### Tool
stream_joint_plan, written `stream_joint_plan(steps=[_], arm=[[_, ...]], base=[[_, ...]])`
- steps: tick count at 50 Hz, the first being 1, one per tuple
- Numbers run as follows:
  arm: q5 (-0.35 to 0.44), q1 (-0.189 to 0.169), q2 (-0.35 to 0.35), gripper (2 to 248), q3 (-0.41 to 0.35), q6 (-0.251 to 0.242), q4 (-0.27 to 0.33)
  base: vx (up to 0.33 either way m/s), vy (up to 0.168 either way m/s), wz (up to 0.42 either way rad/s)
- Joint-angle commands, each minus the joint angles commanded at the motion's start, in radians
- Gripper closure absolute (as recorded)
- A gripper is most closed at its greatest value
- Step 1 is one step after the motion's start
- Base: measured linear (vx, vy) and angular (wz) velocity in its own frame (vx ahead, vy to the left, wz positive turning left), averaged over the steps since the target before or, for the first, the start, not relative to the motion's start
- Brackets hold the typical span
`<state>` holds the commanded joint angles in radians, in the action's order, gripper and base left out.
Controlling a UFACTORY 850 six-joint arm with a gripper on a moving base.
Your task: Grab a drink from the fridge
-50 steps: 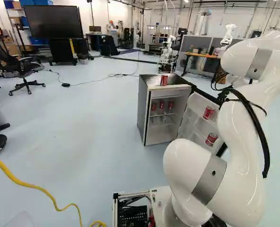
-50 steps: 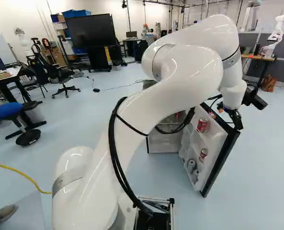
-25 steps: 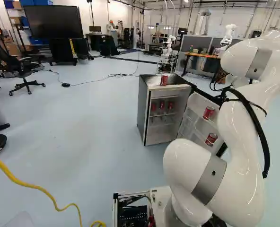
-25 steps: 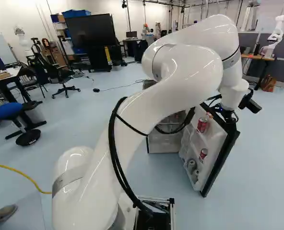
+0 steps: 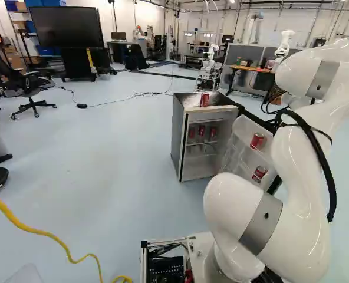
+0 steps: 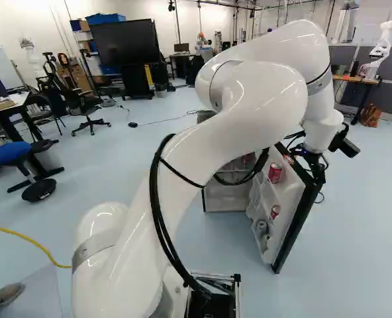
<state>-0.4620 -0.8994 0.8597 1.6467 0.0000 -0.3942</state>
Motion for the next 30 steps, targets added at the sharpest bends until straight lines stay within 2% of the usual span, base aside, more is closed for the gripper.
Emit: stream_joint_plan(steps=[30], arm=[[0.0,0.006,-0.054,3,-0.086,0.0,0.0]], base=[[0.0,0.0,0.0]])
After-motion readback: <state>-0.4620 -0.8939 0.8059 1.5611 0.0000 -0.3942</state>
